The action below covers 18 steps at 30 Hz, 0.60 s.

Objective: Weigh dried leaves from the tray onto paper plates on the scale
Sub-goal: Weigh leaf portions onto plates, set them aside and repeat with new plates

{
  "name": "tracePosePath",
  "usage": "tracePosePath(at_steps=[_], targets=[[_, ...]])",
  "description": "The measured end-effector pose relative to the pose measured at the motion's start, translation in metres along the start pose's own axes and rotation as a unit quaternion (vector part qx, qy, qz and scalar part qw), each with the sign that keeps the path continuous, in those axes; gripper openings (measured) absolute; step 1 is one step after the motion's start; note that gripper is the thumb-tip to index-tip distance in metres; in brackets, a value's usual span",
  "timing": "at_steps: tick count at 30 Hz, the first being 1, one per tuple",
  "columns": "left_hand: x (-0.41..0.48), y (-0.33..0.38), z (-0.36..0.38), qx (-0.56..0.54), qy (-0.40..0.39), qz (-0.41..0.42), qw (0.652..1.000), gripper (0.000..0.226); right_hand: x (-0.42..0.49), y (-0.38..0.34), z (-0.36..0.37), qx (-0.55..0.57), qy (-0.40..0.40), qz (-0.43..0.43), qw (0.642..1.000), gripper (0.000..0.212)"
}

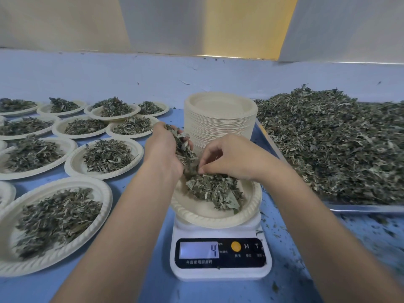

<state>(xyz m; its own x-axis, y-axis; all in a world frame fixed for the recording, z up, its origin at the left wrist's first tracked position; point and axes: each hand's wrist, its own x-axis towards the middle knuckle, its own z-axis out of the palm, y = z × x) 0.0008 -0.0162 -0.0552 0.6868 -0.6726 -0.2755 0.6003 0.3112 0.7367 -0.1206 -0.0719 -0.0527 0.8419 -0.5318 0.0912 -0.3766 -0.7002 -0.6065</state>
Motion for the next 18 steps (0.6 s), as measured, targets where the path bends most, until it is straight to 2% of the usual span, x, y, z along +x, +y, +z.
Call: tracePosePath(at_steps=[2,5,10,12,14,18], targets=[[0.000,0.003,0.001,-0.018,-0.011,-0.002,1.000,0.039,0.000,0.001,0.000,-0.024,0.004,0.001,1.000,0.011],[-0.002,0.006,0.003,-0.042,-0.025,-0.008,0.999,0.042,0.000,0.000,-0.002,0.021,0.016,0.002,1.000,0.007],[-0.007,0.006,0.005,-0.045,-0.046,-0.037,0.997,0.042,0.000,0.001,-0.008,0.120,0.147,-0.001,0.982,0.010],[-0.007,0.005,0.006,-0.059,-0.050,-0.042,0.996,0.041,0.000,0.000,-0.008,0.148,0.176,-0.003,0.973,0.008],[-0.008,0.003,0.008,-0.066,-0.055,-0.051,0.995,0.039,-0.001,-0.003,-0.008,0.181,0.184,-0.008,0.966,0.002],[-0.011,-0.002,0.011,-0.041,-0.060,-0.064,0.995,0.041,-0.001,-0.006,-0.005,0.205,0.167,-0.016,0.964,0.015]])
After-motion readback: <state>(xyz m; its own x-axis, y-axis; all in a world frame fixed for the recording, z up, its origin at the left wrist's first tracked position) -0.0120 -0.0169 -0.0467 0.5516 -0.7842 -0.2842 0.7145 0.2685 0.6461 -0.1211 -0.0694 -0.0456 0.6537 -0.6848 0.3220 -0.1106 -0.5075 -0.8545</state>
